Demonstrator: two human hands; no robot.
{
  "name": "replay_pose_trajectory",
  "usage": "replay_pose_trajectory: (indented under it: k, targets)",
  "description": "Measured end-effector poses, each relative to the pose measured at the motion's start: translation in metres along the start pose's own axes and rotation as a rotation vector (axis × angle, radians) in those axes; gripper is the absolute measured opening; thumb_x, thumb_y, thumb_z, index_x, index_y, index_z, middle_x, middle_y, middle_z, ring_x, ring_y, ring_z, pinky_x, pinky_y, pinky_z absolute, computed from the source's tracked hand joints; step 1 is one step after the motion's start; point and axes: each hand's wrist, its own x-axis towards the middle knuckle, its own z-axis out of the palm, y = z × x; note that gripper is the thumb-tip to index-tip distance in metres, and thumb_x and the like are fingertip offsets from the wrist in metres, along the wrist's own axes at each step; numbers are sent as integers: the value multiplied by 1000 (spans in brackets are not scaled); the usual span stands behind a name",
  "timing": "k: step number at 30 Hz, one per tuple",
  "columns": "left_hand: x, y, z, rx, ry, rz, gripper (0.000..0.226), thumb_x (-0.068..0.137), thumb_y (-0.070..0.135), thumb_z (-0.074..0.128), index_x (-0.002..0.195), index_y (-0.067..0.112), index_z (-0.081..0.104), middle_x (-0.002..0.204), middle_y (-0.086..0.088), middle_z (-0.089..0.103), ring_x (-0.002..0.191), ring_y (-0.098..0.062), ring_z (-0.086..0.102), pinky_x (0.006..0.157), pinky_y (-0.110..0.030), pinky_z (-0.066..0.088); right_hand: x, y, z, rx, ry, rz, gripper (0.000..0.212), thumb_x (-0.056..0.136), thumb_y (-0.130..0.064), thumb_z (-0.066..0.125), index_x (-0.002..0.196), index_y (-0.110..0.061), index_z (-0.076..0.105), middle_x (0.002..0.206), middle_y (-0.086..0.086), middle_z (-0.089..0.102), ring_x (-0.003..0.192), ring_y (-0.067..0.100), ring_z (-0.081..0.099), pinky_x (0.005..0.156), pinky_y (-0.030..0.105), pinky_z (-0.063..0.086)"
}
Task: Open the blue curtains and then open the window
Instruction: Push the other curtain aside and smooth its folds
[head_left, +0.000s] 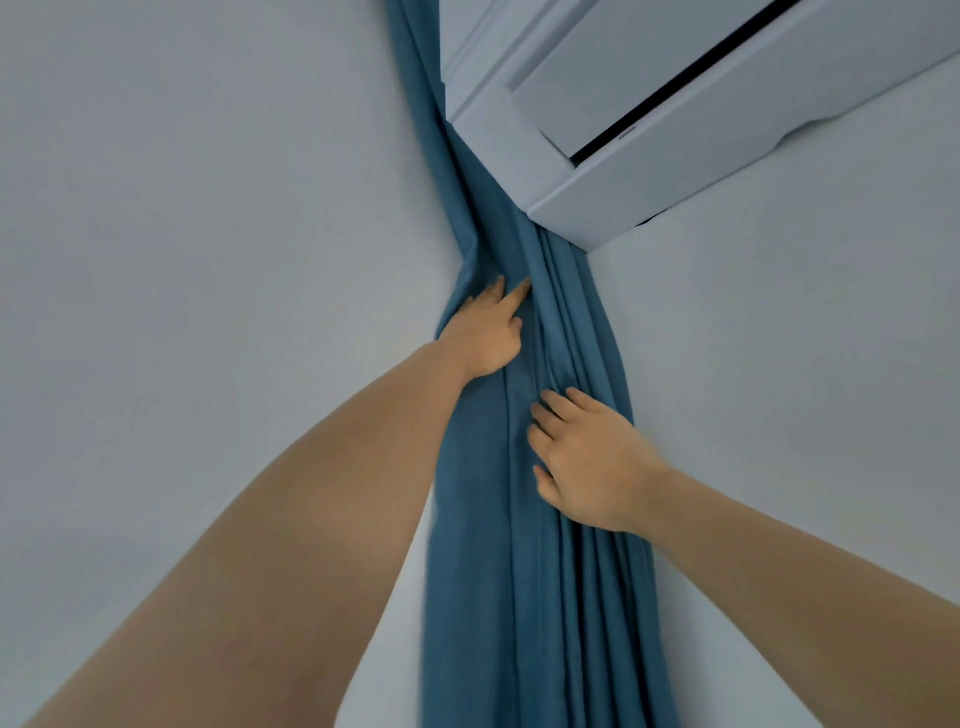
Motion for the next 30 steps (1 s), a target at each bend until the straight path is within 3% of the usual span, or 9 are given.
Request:
replay_pose_trajectory:
  k: [6, 12, 15, 18, 20, 23, 26, 28, 30]
  targets:
    - [6, -2, -3, -53, -58, 14, 62, 96, 9, 30, 149, 26, 1, 158, -10, 0, 145, -26, 6, 115, -32, 9, 0, 5, -3, -31, -46, -53, 62, 84, -38, 18, 114, -5, 60, 119, 17, 62, 115, 32, 52, 102, 42, 40]
    - [7, -14, -14, -72, 110, 109, 60, 90, 2, 36, 146, 20, 23, 149, -9, 34, 130, -27, 38, 103, -34, 34, 8, 11, -10, -28, -20, -128, 55, 96, -33, 26, 144, -7, 21, 153, 19, 18, 127, 28, 37, 102, 38, 35]
    - [11, -11, -6, 32, 255, 112, 54, 92, 7, 39, 144, 14, 26, 155, -12, 20, 137, -29, 26, 109, -42, 30, 14, 8, -12, -42, -28, -127, 58, 97, -35, 24, 147, -12, 7, 155, 20, 10, 127, 27, 34, 99, 36, 33]
    - [20, -8, 0, 211, 447, 17, 55, 96, 18, 35, 147, 12, 16, 157, -11, 11, 144, -27, 9, 115, -45, 19, 25, 6, -12, -60, -15, -115, 60, 97, -37, 24, 148, -15, 1, 153, 21, 12, 123, 28, 34, 95, 36, 33]
    - [29, -11, -1, 353, 510, -49, 57, 99, 27, 28, 149, 14, 6, 158, -9, 6, 145, -27, -1, 115, -47, 4, 32, 6, -10, -90, 15, -115, 59, 97, -37, 24, 147, -13, 5, 149, 18, 22, 120, 28, 34, 93, 36, 33]
    - [43, -19, -7, 481, 495, -60, 59, 98, 40, 20, 149, 18, -3, 158, -9, 2, 145, -25, -5, 116, -46, -3, 38, 9, -6, -203, 50, -128, 58, 96, -39, 26, 145, -9, 21, 142, 14, 31, 119, 29, 32, 100, 41, 29]
    - [56, -28, -9, 497, 477, -52, 63, 96, 49, 15, 148, 22, -6, 158, -11, 4, 145, -27, -3, 117, -44, -5, 42, 15, -2, -281, 28, -141, 59, 94, -42, 25, 143, -9, 26, 152, 18, 15, 139, 34, 11, 115, 51, 2]
    - [62, -29, -6, 544, 464, -48, 63, 95, 51, 12, 148, 22, -7, 157, -13, 5, 145, -29, -2, 117, -44, -6, 44, 19, 0, -271, 8, -143, 61, 94, -44, 21, 146, -12, 15, 156, 17, -1, 143, 33, -6, 111, 49, -16]
    - [69, -27, -4, 595, 442, -46, 63, 95, 51, 9, 148, 21, -8, 157, -14, 5, 145, -30, -1, 117, -43, -7, 45, 24, 4, -259, -22, -130, 62, 95, -47, 17, 148, -17, 3, 156, 16, -9, 143, 32, -12, 109, 47, -19]
